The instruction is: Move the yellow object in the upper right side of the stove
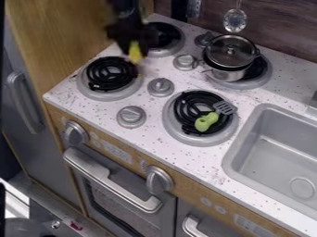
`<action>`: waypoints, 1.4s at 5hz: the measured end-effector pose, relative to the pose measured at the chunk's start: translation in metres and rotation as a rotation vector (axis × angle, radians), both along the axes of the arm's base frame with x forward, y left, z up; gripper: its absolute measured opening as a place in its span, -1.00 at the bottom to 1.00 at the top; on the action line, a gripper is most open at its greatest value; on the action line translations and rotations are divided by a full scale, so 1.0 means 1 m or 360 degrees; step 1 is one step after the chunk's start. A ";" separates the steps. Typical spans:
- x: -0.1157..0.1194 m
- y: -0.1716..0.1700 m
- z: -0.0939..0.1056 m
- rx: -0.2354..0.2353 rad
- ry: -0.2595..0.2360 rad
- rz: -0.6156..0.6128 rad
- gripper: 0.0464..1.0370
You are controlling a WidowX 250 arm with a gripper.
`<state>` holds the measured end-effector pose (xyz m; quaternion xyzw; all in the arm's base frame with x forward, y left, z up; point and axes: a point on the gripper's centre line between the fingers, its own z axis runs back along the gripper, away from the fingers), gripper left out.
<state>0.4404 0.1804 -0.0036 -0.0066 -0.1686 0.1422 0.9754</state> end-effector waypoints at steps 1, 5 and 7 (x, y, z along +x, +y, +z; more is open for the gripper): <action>0.021 -0.003 -0.006 0.0012 -0.0066 -0.0119 0.06; 0.065 -0.014 -0.019 0.0040 -0.0108 -0.0173 0.81; 0.031 -0.017 -0.003 0.0095 -0.0043 -0.0179 0.92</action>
